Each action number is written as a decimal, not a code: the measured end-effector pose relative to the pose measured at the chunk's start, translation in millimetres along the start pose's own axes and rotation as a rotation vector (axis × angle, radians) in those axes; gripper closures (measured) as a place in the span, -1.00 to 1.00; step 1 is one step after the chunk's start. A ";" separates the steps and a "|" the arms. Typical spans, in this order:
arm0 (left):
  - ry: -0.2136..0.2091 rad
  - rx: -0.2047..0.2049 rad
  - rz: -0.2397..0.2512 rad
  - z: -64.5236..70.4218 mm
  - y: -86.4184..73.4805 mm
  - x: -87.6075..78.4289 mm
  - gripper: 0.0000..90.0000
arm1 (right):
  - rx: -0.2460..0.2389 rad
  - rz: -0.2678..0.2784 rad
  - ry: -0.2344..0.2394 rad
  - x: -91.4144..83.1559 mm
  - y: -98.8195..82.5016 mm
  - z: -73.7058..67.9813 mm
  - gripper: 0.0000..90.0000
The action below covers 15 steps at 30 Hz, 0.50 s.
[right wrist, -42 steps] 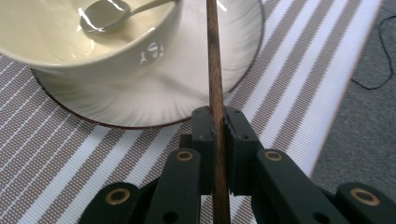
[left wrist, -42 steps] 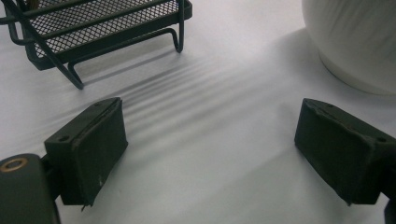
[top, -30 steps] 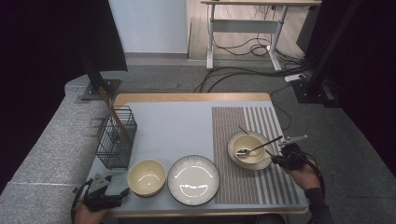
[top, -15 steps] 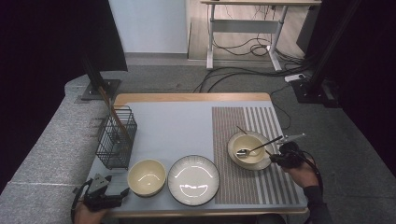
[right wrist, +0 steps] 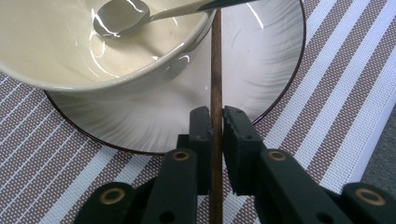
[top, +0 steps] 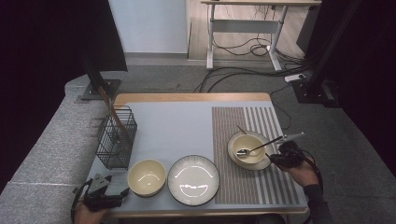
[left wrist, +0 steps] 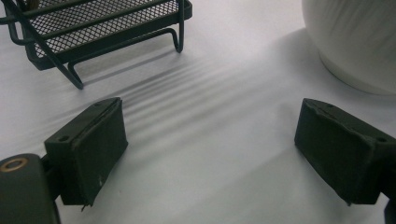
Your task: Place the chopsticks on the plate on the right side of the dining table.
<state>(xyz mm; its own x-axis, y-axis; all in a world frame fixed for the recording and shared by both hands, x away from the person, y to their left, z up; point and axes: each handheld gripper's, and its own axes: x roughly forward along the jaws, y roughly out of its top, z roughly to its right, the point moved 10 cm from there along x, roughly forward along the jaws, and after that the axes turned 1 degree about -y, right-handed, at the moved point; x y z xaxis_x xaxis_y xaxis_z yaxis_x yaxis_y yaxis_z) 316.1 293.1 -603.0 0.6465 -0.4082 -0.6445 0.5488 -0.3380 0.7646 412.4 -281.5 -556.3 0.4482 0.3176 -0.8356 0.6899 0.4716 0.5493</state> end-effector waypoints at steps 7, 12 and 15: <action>0.000 0.000 0.000 0.0 0.0 0.0 -0.80 | -0.017 -0.010 0.003 -0.1 0.3 -1.1 0.87; 0.000 0.000 0.000 0.0 0.0 0.0 -0.80 | -0.013 0.001 0.003 -2.0 0.6 -0.5 0.82; 0.000 0.000 0.000 0.0 0.0 0.0 -0.80 | -0.007 0.019 0.000 -6.6 1.7 0.0 0.68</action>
<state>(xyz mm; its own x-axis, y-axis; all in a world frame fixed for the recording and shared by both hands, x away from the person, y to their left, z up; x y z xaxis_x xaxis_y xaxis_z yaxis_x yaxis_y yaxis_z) 316.1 293.1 -603.0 0.6466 -0.4081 -0.6445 0.5486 -0.3383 0.7646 410.6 -282.8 -549.9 0.4617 0.3263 -0.8248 0.6770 0.4711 0.5654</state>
